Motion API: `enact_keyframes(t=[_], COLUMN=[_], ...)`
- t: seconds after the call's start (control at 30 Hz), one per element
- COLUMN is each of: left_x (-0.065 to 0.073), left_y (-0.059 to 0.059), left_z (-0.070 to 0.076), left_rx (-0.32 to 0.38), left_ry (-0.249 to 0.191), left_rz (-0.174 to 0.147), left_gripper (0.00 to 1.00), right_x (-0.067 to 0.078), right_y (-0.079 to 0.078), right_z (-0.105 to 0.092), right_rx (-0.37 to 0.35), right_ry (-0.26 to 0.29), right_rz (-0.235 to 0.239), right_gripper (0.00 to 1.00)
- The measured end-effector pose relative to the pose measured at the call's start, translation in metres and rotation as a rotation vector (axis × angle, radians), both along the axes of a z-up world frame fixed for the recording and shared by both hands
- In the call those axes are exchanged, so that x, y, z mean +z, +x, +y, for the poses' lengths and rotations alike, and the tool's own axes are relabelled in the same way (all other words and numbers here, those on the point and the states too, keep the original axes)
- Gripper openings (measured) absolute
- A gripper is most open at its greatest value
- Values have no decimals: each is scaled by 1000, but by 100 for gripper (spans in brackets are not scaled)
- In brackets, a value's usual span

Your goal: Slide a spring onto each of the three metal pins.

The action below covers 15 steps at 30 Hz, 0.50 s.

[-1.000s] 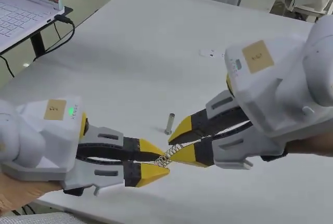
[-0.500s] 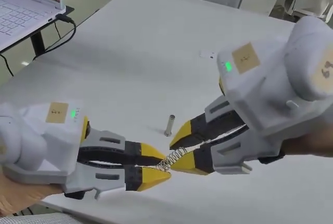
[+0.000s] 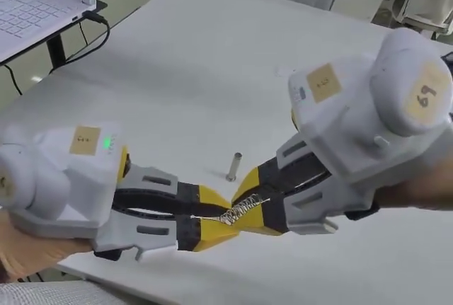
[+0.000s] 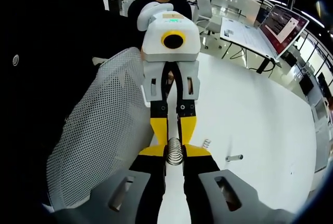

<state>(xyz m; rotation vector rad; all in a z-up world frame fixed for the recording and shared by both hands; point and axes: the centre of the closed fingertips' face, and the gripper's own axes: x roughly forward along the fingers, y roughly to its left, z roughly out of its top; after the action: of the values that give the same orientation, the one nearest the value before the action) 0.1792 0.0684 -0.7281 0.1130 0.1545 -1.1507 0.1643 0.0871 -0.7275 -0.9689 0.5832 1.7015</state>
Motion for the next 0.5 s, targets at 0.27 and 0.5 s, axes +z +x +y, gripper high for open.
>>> enact_keyframes(t=[0.27, 0.5], left_x=[1, 1], left_y=[1, 3], left_z=[0, -2], left_rx=[3, 1], left_ry=[-8, -17], left_rz=[-14, -26], left_gripper=[2, 2], right_x=[0, 1], right_y=[0, 4], right_z=[-1, -1], right_rx=[11, -3], right_ry=[-14, -41], right_rz=[-5, 6], right_gripper=[9, 9])
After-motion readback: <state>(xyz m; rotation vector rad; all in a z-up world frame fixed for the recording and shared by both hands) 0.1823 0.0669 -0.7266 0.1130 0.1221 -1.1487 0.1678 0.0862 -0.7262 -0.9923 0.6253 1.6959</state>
